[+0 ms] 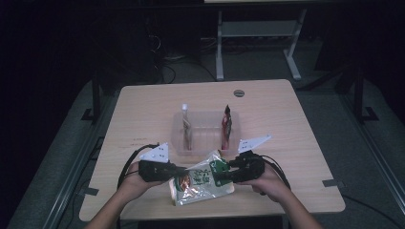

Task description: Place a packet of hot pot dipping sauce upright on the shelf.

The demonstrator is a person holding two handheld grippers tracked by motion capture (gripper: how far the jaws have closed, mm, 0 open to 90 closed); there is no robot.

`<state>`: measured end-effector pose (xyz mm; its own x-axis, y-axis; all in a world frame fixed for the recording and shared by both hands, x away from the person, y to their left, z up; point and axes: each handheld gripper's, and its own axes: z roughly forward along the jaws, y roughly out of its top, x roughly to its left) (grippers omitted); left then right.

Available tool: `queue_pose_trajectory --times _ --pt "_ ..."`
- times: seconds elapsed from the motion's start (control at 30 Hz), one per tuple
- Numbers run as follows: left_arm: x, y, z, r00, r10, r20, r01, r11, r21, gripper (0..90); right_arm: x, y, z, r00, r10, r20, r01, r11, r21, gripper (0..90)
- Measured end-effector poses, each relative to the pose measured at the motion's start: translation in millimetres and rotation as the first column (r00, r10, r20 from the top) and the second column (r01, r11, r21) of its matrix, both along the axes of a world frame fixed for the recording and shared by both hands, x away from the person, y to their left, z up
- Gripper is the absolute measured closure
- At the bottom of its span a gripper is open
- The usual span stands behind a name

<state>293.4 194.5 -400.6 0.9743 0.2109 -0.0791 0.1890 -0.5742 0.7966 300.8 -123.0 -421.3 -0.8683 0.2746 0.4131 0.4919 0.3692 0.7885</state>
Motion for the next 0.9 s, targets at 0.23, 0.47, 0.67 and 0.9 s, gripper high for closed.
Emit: queue_pose_trajectory --times 0.23,0.47,0.67,0.9 --pt "0.8 0.0 -0.3 0.9999 0.013 0.008 -0.013 0.9999 0.004 89.8 -0.9 -1.5 0.5 0.9999 0.015 -0.008 -0.015 0.9998 0.014 72.5" --pt "1.6 0.6 1.5 0.9995 0.029 0.015 -0.029 0.9995 -0.012 89.8 -3.1 -0.2 2.1 0.9998 0.015 0.011 -0.015 0.9999 0.001 83.4" --pt "3.1 0.2 2.4 0.9994 0.033 0.014 -0.032 0.9991 -0.026 89.8 -4.0 -1.5 3.3 0.999 0.033 0.03 -0.034 0.9994 0.009 88.8" --pt "6.0 2.0 -2.0 0.9989 0.044 0.013 -0.044 0.9982 -0.042 85.9 -7.1 -0.8 6.4 0.9979 0.049 0.043 -0.051 0.998 0.038 90.0"
